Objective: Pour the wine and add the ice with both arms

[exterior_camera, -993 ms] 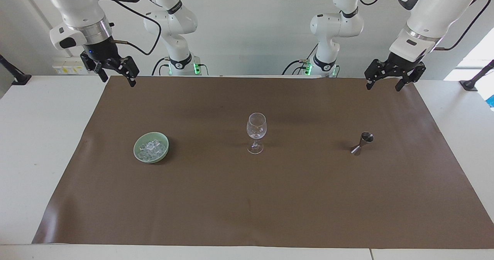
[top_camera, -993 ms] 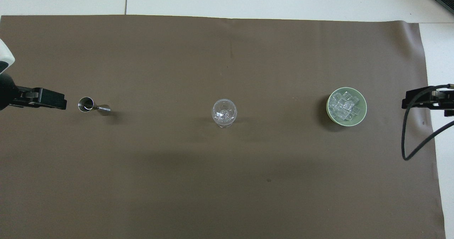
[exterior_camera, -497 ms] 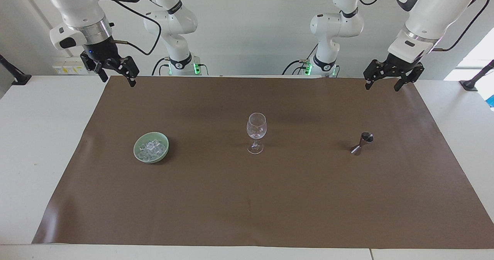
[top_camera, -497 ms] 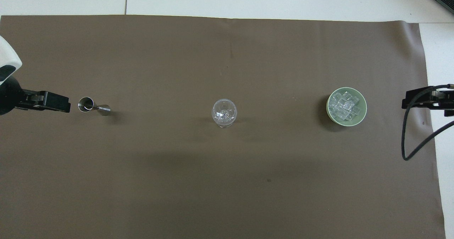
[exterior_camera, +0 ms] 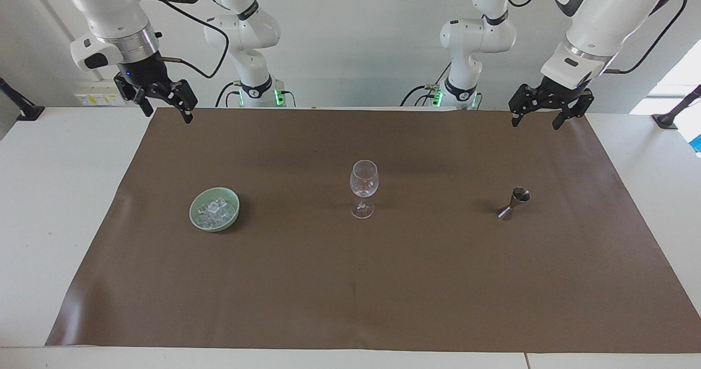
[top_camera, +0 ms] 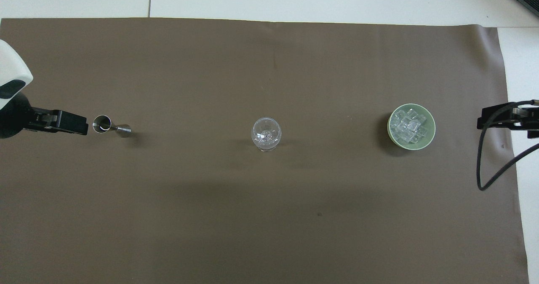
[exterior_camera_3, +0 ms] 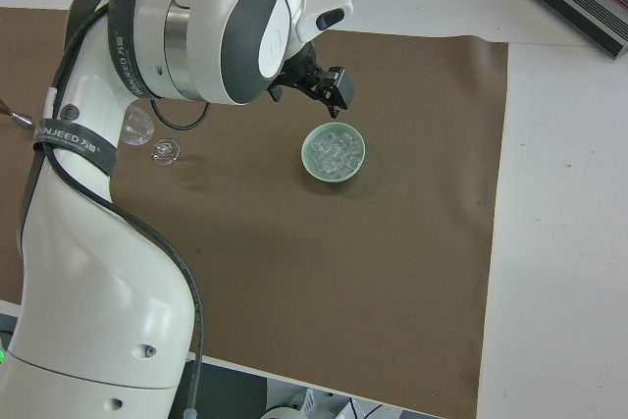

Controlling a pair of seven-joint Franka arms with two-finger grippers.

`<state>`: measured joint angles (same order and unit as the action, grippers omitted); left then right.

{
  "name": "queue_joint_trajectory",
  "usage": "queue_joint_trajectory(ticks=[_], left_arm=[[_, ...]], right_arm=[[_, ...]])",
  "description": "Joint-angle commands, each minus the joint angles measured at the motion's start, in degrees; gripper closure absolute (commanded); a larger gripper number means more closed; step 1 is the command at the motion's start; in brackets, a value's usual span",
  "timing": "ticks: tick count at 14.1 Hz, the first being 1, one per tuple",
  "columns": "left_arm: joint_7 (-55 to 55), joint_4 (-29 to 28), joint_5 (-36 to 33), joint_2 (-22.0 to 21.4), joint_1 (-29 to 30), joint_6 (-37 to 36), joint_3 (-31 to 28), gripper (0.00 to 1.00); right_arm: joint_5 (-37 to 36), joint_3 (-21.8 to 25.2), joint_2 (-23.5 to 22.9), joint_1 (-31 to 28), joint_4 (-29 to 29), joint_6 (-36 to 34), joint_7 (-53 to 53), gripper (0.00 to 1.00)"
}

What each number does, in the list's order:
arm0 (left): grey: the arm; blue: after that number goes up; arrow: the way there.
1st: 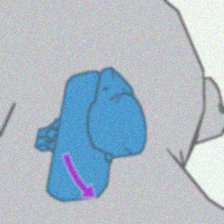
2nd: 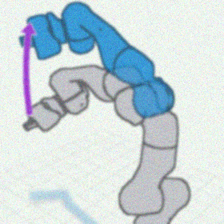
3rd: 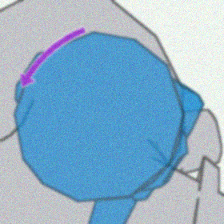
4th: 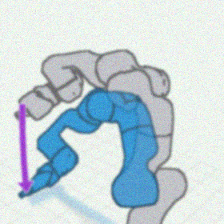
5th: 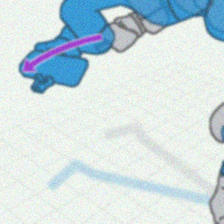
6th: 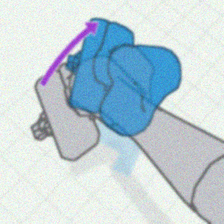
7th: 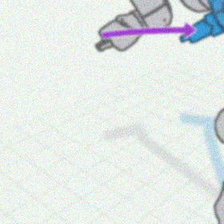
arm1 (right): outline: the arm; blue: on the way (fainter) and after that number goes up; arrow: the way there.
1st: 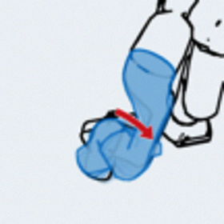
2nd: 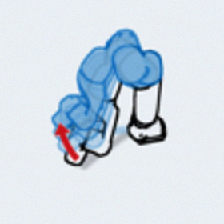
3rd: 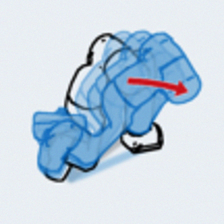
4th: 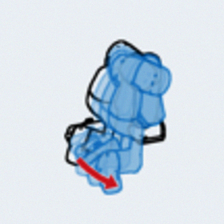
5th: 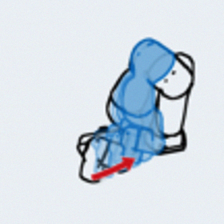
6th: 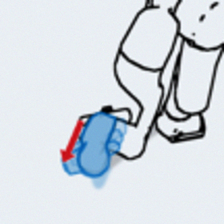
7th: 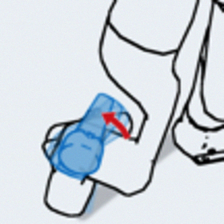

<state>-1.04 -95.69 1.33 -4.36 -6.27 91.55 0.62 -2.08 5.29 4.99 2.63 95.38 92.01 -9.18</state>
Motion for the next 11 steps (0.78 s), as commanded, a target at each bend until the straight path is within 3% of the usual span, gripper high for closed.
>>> queue_joint_trajectory(ticks=[1,11], left_arm=[[0.4,-2.0,-0.8,-1.8,-0.8,0.9,-0.5,0.00],[-0.3,0.6,-0.8,-0.6,0.1,2.0,-1.1,0.00]], right_arm=[[0.9,-0.4,-0.1,-0.7,-0.5,-1.1,1.6,0.00],[1.0,-0.4,-0.1,-0.7,-0.5,-1.1,1.6,0.00]])
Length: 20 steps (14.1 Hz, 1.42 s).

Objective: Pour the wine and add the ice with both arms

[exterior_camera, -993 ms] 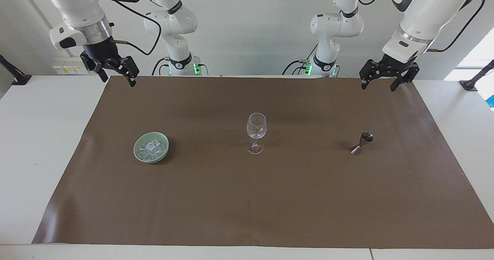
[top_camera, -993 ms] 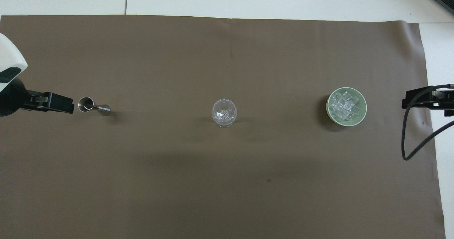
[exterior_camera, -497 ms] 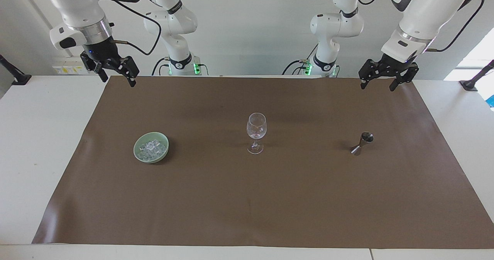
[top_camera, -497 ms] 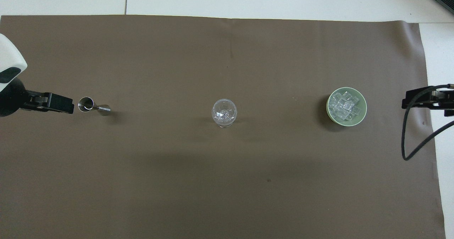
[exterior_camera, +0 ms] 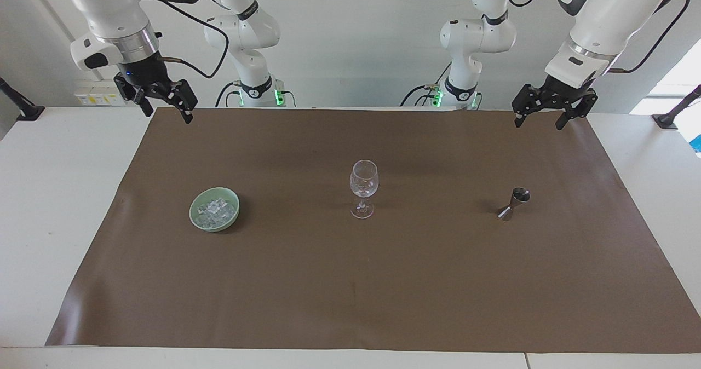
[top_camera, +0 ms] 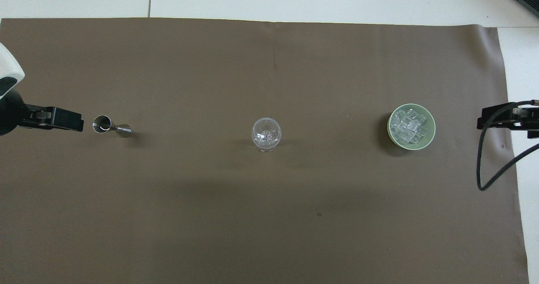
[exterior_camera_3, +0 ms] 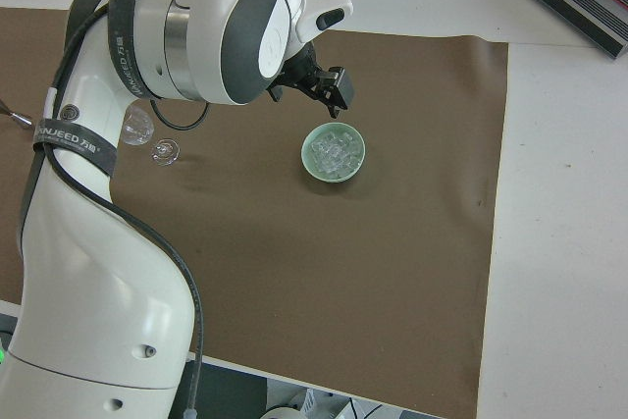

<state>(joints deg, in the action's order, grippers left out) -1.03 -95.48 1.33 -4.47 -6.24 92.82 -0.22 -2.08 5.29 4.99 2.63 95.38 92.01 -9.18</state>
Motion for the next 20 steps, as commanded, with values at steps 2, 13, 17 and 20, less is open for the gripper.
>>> queue_joint_trajectory(ticks=[2,13,17,20], left_arm=[[-0.3,2.0,-1.0,1.2,0.1,0.3,-0.3,0.00],[-0.2,7.2,-0.5,7.3,2.0,-1.1,-0.4,0.00],[-0.2,11.4,-0.4,9.9,2.2,-3.3,-0.5,0.00],[-0.1,15.9,0.2,13.9,2.5,-6.5,-2.1,0.00]], right_arm=[[1.0,-0.4,-0.1,-0.6,-0.5,-1.1,1.6,0.00],[1.0,-0.4,-0.1,-0.7,-0.5,-1.1,1.6,0.00],[1.0,-0.4,-0.1,-0.6,-0.5,-1.1,1.6,0.00],[1.0,-0.4,-0.1,-0.6,-0.5,-1.0,1.6,0.00]])
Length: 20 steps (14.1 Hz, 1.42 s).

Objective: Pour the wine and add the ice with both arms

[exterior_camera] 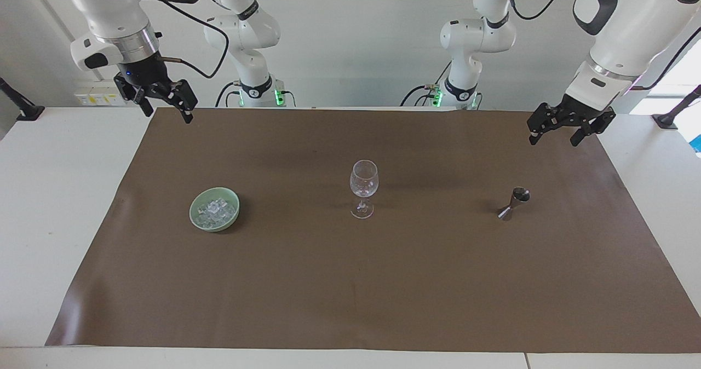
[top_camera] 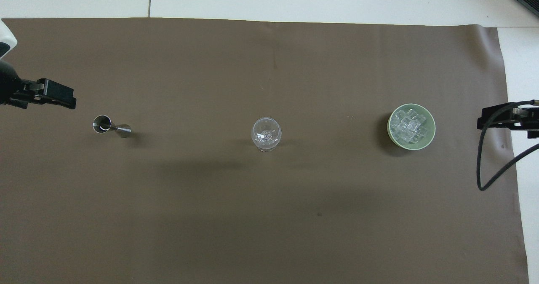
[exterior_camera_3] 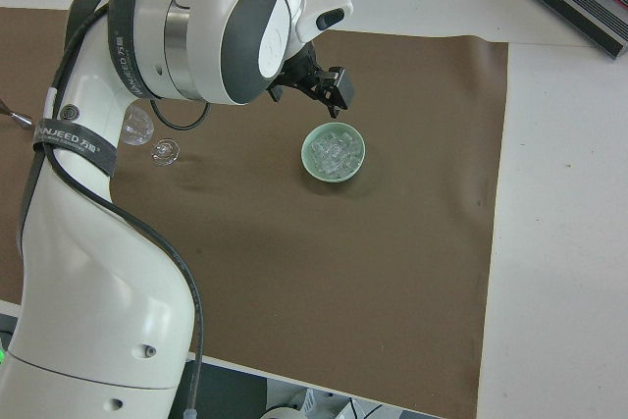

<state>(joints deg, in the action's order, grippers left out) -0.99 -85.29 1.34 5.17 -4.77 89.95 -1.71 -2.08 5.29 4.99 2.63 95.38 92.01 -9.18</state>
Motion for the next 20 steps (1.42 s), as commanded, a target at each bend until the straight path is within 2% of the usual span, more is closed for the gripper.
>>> queue_joint_trajectory(ticks=[1,5,9,17,20], left_arm=[[-0.1,6.8,0.2,5.3,1.1,-4.3,-0.7,0.00],[0.1,9.7,0.9,9.5,3.5,-5.1,-0.7,0.00],[2.5,12.1,6.2,13.1,5.2,-4.9,-3.0,0.00],[2.5,7.4,7.9,12.1,5.1,1.0,-3.6,0.00],[2.7,7.7,7.9,12.1,4.7,-0.6,-3.7,0.00]], right_arm=[[1.0,-0.4,-0.1,-0.7,-0.5,-1.1,1.6,0.00],[0.9,-0.4,-0.2,-0.7,-0.5,-1.1,1.6,0.00],[0.9,-0.4,-0.1,-0.7,-0.5,-1.1,1.6,0.00],[0.9,-0.4,-0.1,-0.7,-0.6,-1.1,1.6,0.00],[1.0,-0.4,-0.1,-0.7,-0.5,-1.1,1.6,0.00]])
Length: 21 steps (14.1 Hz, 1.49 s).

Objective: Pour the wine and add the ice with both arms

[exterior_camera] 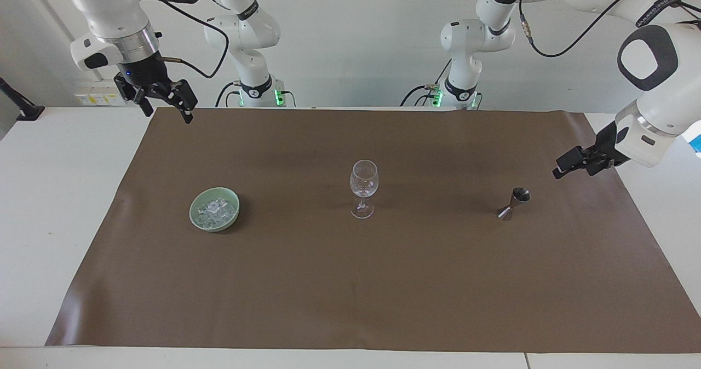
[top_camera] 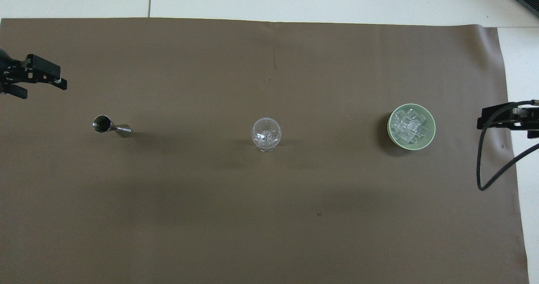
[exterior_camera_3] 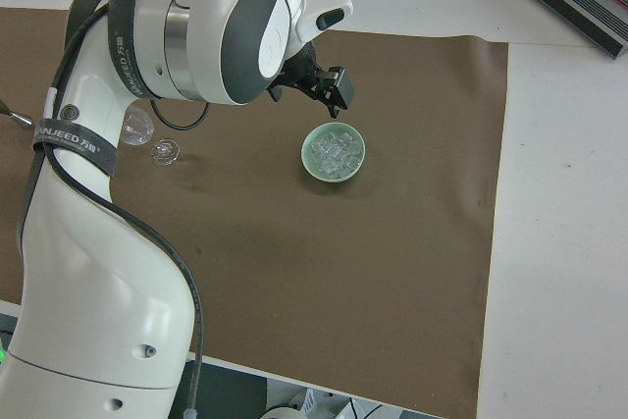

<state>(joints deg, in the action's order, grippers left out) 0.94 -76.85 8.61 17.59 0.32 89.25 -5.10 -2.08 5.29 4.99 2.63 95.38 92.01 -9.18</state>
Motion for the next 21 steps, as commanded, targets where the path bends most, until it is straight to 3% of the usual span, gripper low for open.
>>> queue_joint_trajectory(ticks=[1,6,21], left_arm=[[1.3,-0.9,0.8,-0.4,-0.2,-0.6,-0.4,0.00],[5.3,-2.5,5.9,-0.1,3.3,-2.6,-0.8,0.00],[42.4,-5.0,29.2,7.8,12.0,-5.1,-0.8,0.00]], right_arm=[[1.0,-0.4,-0.1,-0.7,-0.5,-1.0,1.6,0.00],[0.9,-0.4,-0.1,-0.7,-0.5,-1.0,1.6,0.00],[1.0,-0.4,-0.1,-0.6,-0.5,-1.1,1.6,0.00]])
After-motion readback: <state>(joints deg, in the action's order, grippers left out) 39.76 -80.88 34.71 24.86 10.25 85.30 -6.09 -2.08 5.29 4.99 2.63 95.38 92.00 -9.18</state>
